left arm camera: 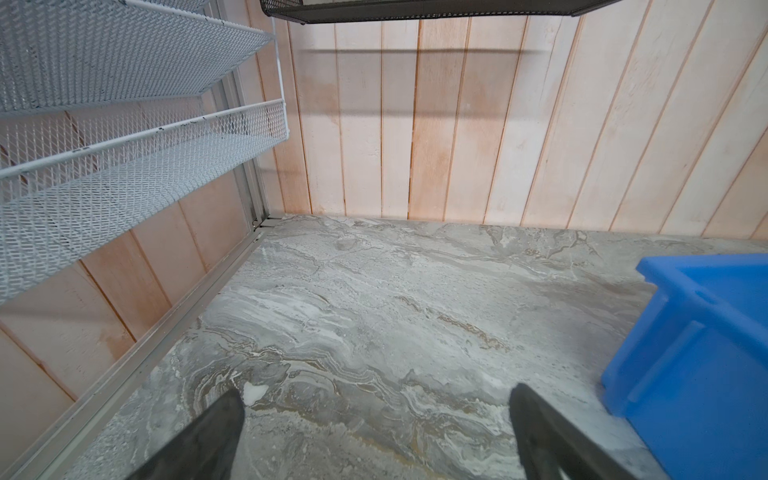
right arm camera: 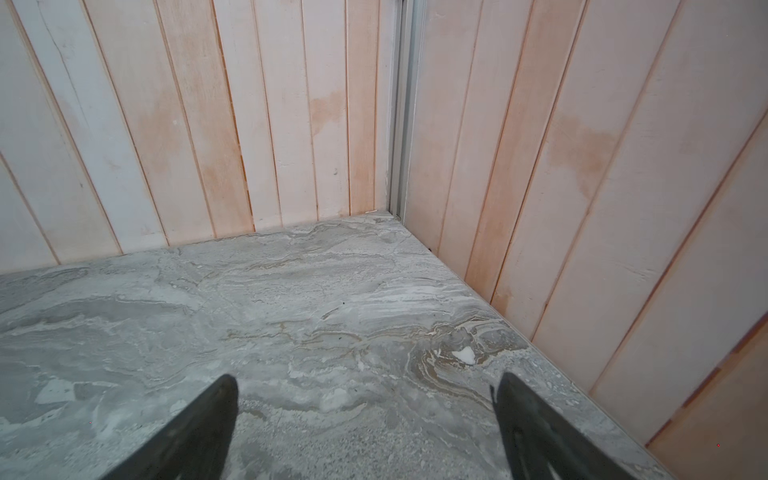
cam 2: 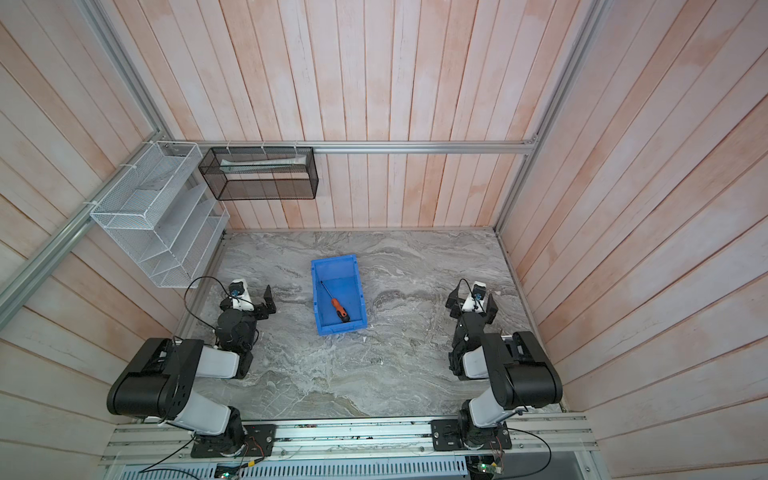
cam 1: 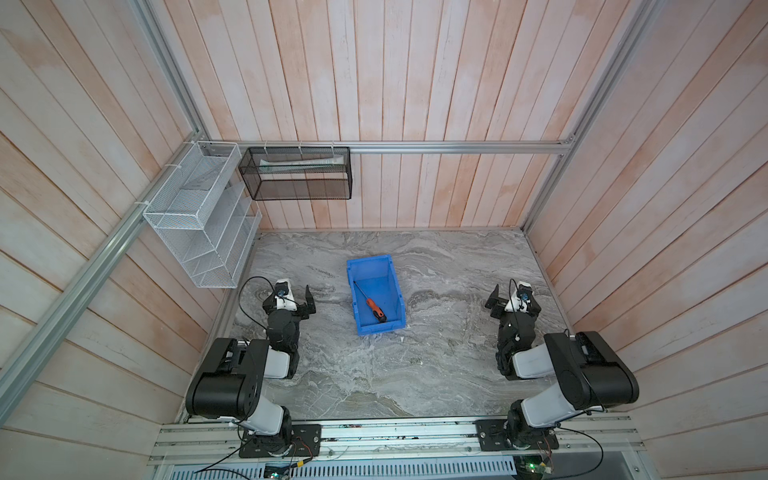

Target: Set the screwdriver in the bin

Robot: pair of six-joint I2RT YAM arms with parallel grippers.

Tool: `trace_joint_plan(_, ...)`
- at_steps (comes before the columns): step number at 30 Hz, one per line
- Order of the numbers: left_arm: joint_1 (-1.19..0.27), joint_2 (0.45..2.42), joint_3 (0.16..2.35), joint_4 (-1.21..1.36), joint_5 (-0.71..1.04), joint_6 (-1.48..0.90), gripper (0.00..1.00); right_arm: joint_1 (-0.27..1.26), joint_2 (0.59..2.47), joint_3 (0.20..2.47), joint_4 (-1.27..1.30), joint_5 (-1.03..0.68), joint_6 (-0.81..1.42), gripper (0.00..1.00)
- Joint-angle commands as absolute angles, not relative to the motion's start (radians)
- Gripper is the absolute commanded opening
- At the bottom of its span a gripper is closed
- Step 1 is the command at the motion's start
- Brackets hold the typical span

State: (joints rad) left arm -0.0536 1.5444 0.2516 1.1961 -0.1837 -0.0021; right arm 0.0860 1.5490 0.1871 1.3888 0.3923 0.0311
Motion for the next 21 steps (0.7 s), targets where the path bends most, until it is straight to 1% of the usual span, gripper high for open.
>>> trace_joint_plan(1, -0.057, 1.543, 0.238, 1.212, -0.182, 0.012, 1.0, 0.082, 1.554, 0.193, 1.367, 0.339, 0.05, 0.98)
trace_joint_plan(3, -0.057, 1.543, 0.239, 1.212, -0.181, 0.012, 1.0, 0.082, 1.545, 0.198, 1.335, 0.337, 0.058, 0.98)
trace_joint_plan(21, -0.057, 1.543, 0.239, 1.212, -0.181, 0.012, 1.0, 0.082, 1.548, 0.197, 1.347, 0.338, 0.054, 0.98)
